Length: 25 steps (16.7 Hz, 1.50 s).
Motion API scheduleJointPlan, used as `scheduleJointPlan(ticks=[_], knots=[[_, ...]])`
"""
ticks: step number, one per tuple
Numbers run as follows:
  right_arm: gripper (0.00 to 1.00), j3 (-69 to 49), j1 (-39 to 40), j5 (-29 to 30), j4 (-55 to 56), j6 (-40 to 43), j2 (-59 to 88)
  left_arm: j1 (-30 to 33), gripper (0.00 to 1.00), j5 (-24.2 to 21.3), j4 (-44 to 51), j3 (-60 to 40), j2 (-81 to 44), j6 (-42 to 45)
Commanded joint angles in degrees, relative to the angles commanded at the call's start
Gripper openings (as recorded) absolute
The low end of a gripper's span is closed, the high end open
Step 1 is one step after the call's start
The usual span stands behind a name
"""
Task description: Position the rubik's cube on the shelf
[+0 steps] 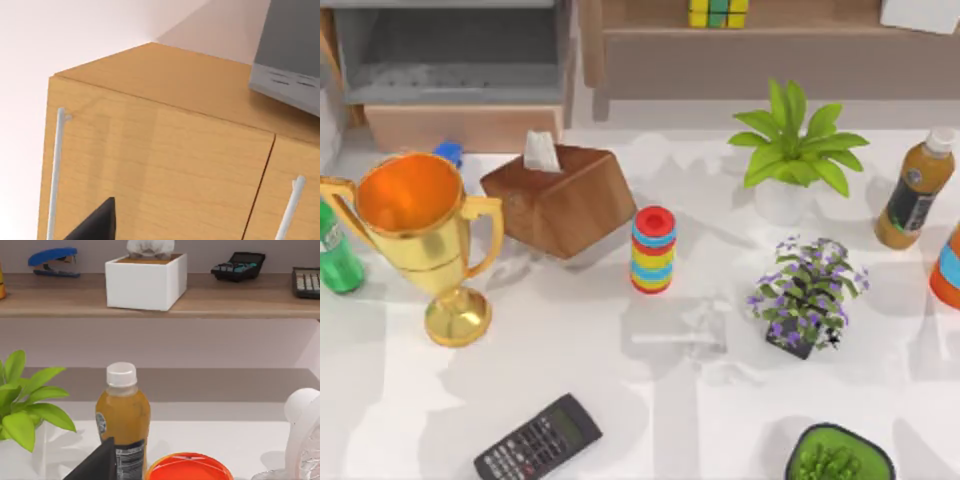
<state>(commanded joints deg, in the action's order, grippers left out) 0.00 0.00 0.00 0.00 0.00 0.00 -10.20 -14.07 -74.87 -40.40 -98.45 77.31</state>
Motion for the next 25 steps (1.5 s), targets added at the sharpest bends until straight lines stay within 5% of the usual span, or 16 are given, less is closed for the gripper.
scheduleJointPlan(ticks=[7, 12, 25], knots=[[1.00, 0.0, 0.0, 0.0, 0.0, 0.0, 0.0, -23.8, 1.00, -18.0, -10.3, 10.2, -3.4, 10.8], [1.00, 0.0, 0.0, 0.0, 0.0, 0.0, 0.0, -30.9, 1.00, -27.1, -13.4, 14.6, -11.8, 13.6], [1.00, 0.0, 0.0, 0.0, 0.0, 0.0, 0.0, -29.1, 1.00, -27.7, -11.9, 12.9, -16.6, 13.8]])
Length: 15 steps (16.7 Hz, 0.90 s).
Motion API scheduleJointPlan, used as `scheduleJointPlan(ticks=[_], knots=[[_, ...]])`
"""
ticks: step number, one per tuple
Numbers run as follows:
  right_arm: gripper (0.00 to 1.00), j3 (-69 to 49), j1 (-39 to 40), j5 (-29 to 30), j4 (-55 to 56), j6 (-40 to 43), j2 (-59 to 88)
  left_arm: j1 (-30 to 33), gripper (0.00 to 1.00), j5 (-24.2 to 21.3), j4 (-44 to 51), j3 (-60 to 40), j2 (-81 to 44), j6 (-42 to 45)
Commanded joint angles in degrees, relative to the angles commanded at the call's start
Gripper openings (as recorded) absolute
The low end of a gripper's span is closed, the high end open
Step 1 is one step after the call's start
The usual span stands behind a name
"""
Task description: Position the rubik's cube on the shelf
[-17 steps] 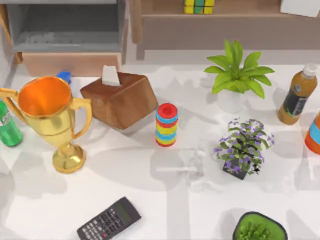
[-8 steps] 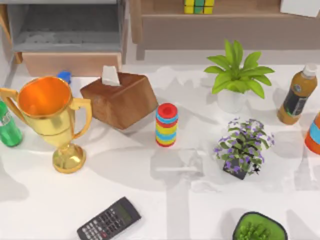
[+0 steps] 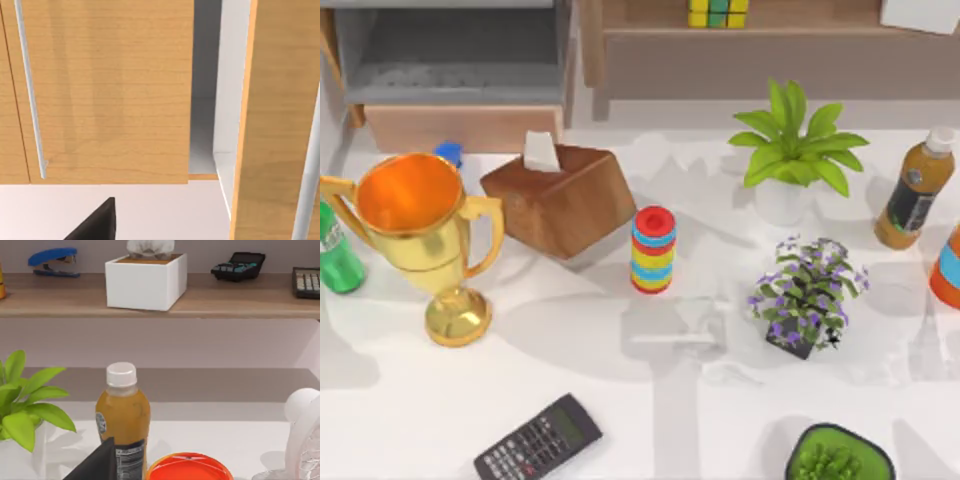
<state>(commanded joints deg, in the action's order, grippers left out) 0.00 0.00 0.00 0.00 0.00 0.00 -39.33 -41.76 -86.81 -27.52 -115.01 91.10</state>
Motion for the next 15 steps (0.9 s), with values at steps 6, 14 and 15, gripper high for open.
scheduleJointPlan(ticks=[6, 14, 15], knots=[[1.00, 0.0, 0.0, 0.0, 0.0, 0.0, 0.0, 1.6, 1.00, 1.6, 1.2, -2.0, -0.9, 0.0], [1.00, 0.0, 0.0, 0.0, 0.0, 0.0, 0.0, 1.6, 0.40, 1.6, 1.2, -2.0, -0.9, 0.0], [1.00, 0.0, 0.0, 0.0, 0.0, 0.0, 0.0, 1.6, 0.32, 1.6, 1.2, -2.0, -0.9, 0.0]])
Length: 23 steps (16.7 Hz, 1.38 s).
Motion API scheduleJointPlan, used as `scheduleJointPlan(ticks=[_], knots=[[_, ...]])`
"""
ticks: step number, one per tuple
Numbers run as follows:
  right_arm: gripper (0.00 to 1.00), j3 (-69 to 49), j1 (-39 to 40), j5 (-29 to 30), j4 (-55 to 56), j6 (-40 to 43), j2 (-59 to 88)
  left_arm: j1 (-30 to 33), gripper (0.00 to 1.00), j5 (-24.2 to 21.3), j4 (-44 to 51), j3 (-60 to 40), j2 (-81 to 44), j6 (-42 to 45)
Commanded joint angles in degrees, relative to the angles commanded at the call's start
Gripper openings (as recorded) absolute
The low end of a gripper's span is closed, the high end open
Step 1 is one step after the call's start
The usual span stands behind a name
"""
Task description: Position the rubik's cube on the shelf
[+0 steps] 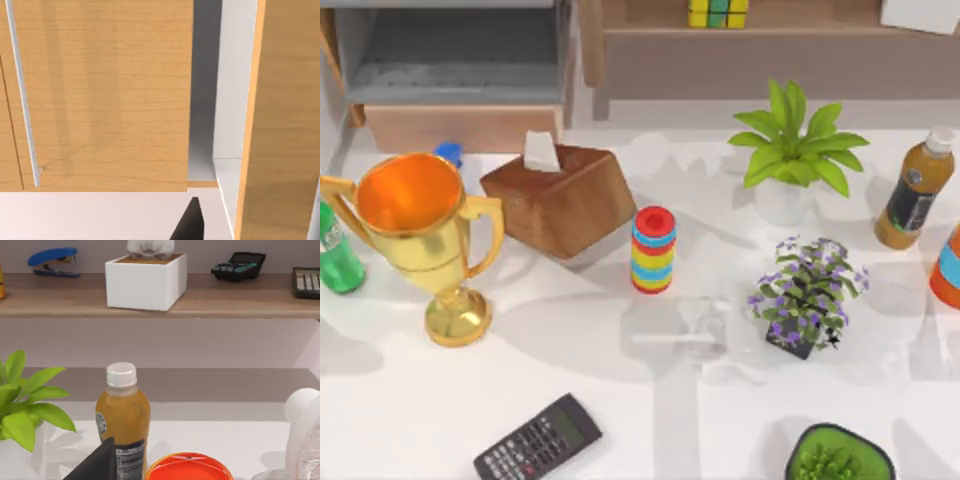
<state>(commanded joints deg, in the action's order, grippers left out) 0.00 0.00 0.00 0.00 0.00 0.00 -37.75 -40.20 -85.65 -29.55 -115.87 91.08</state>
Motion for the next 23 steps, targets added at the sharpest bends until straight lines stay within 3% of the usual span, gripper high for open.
scheduleJointPlan(ticks=[4, 5, 14, 23], knots=[[1.00, 0.0, 0.0, 0.0, 0.0, 0.0, 0.0, 0.0, 0.02, 0.0, 0.0, 0.0, 0.0, 0.0], [1.00, 0.0, 0.0, 0.0, 0.0, 0.0, 0.0, 0.0, 0.00, 0.0, 0.0, 0.0, 0.0, 0.0], [1.00, 0.0, 0.0, 0.0, 0.0, 0.0, 0.0, 0.0, 0.00, 0.2, 0.7, -0.1, -0.8, -0.2], [1.00, 0.0, 0.0, 0.0, 0.0, 0.0, 0.0, 6.8, 0.00, 6.9, 7.6, -12.5, -5.8, -0.5]])
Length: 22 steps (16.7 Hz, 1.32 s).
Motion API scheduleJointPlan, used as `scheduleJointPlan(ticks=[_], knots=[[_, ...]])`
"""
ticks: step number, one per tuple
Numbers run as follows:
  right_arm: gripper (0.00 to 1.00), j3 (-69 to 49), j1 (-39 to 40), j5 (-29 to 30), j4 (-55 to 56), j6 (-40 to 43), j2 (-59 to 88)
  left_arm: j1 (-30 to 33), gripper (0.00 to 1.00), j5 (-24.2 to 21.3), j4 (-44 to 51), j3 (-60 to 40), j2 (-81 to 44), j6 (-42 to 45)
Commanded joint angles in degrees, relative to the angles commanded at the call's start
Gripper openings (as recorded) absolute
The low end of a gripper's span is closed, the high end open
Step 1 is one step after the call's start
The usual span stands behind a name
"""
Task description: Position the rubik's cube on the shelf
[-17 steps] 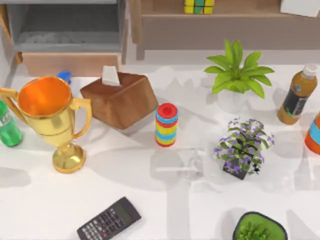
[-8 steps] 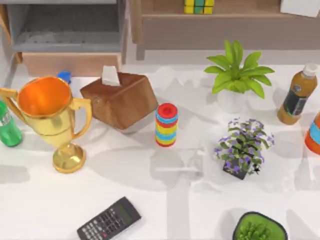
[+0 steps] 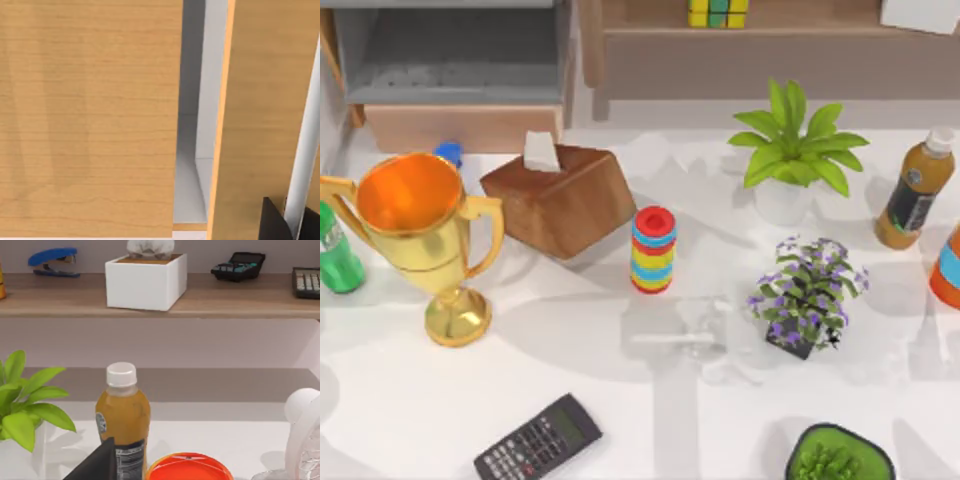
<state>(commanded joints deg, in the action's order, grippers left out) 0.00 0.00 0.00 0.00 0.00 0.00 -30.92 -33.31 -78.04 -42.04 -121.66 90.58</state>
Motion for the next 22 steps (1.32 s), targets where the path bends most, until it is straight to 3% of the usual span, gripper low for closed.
scheduleJointPlan(ticks=[5, 11, 18, 22], knots=[[1.00, 0.0, 0.0, 0.0, 0.0, 0.0, 0.0, 0.0, 0.00, 0.5, 0.6, -0.5, -0.4, -0.1], [1.00, 0.0, 0.0, 0.0, 0.0, 0.0, 0.0, 3.9, 0.00, 4.1, 6.8, -12.1, -5.5, -0.4], [1.00, 0.0, 0.0, 0.0, 0.0, 0.0, 0.0, 4.9, 0.00, 5.2, 8.7, -14.6, -7.0, -0.3], [1.00, 0.0, 0.0, 0.0, 0.0, 0.0, 0.0, 6.5, 0.00, 6.8, 12.2, -22.3, -10.2, -0.4]])
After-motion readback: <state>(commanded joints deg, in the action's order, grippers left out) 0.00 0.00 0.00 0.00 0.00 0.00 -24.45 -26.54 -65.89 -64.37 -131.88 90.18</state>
